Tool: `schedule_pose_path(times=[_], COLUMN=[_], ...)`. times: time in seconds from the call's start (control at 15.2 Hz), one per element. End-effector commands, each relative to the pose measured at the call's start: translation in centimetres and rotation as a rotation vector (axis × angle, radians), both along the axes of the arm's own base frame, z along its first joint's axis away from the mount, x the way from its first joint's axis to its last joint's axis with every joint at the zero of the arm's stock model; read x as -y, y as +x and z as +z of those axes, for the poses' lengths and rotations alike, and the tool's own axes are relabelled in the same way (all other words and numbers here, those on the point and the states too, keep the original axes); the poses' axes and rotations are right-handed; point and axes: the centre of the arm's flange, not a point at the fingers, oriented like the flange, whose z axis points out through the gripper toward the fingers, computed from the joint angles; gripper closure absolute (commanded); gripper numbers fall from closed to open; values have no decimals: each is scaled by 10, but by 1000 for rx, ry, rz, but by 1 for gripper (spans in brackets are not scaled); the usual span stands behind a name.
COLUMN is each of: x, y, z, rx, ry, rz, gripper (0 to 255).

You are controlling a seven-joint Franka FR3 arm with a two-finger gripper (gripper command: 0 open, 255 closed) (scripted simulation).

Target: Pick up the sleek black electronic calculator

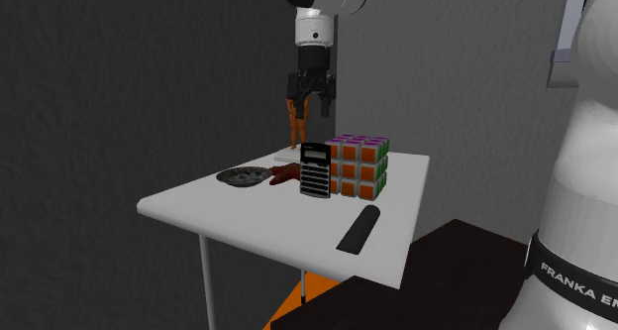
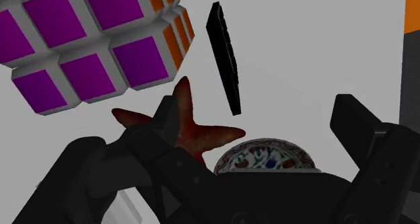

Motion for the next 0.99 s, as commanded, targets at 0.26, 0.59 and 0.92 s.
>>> schedule_pose_path(times=[0.26,0.59,0.92], x=[-3,-3,-3], y=[55,55,55], z=[-60,-87,-100], rx=[-22,-22,-22], ry=[4,4,4], rz=[50,50,50], gripper=[0,0,255])
